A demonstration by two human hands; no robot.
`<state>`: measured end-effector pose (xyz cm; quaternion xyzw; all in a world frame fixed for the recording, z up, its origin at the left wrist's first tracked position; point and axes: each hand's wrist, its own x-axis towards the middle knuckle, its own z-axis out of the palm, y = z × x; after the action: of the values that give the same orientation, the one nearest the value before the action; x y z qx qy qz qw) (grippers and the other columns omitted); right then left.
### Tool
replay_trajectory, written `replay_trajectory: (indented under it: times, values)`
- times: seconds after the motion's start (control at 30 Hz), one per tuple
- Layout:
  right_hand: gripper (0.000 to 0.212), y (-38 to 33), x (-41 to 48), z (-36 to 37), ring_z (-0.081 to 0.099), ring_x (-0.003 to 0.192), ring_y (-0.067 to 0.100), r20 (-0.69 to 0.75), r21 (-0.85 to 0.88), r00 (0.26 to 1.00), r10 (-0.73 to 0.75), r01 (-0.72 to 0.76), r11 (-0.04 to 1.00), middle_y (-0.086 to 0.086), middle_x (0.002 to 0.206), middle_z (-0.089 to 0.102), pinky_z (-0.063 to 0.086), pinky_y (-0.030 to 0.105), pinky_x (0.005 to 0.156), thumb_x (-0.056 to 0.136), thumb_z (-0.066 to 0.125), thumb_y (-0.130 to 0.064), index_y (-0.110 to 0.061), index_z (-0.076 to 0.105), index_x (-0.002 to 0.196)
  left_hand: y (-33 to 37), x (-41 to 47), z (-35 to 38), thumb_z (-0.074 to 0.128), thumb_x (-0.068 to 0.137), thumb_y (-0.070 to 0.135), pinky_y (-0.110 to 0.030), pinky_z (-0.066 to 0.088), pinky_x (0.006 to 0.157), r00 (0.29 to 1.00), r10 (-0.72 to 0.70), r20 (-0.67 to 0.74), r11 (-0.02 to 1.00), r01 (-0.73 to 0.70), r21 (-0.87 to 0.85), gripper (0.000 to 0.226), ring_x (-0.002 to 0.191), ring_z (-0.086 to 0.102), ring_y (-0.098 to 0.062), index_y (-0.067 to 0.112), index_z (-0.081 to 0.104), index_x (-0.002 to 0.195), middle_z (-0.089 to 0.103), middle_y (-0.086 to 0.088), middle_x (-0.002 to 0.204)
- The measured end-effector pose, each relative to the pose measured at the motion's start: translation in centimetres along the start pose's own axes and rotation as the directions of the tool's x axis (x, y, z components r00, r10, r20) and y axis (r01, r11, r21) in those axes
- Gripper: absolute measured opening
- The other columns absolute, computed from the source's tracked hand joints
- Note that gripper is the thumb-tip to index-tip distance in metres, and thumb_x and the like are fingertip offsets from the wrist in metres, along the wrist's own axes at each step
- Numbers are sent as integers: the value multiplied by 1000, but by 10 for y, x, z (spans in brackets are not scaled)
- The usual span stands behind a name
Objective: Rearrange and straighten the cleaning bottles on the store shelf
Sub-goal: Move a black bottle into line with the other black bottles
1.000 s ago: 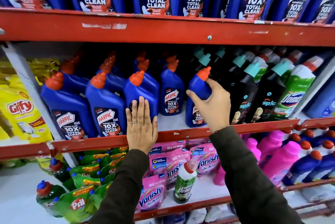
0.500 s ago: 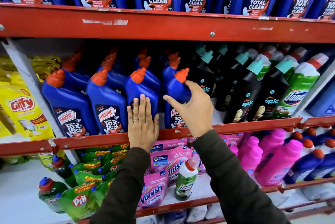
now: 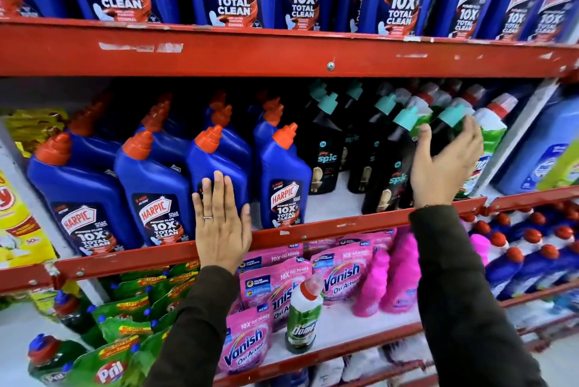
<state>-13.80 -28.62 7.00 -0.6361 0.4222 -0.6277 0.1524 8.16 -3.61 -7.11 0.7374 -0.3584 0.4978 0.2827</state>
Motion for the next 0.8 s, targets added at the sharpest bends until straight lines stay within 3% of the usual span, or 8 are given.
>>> replay_trajectory:
  times: [0.13,0.27,0.4,0.63,0.8]
  values:
    - [78,26,24,5,30,155,35,108,-94,993,35,-25,995,19,163,39,21,45,129,99,64,-45,1,36,156,0,0,1,39,106,30,-43,-5,131,1000,3,-11,1000,-4,-22,77,160,-11,-22,8,-6,164,-14,-4,172]
    - [77,38,31,8,46,141,36,168,-87,984,67,-53,995,19,147,54,36,45,119,92,71,-52,-2,49,148,0,-1,1,38,106,29,-43,-4,131,1000,4,-13,1000,-5,-23,76,160,-10,-23,7,-5,164,-13,-4,172]
    - [69,42,40,7,56,131,36,199,-49,979,41,-31,998,19,138,62,45,47,112,91,75,-45,-1,56,141,1,0,0,37,107,30,-43,-4,131,1000,8,-8,1000,-8,-21,75,160,-11,-23,7,-5,164,-14,-5,172]
    - [70,29,28,-19,55,134,36,29,37,1000,0,-1,999,18,140,63,42,44,116,90,77,-46,0,58,140,0,0,2,37,107,29,-44,-3,131,1000,11,-17,1000,-11,-5,74,160,-9,-24,5,-3,164,-11,-7,173]
    - [69,-5,16,-57,65,114,32,-41,-45,998,-44,42,998,7,120,75,50,39,96,78,79,-62,-17,70,129,0,-1,1,39,106,28,-44,-4,131,1000,10,-13,1000,-10,-22,76,160,-10,-23,6,-4,164,-13,-5,172]
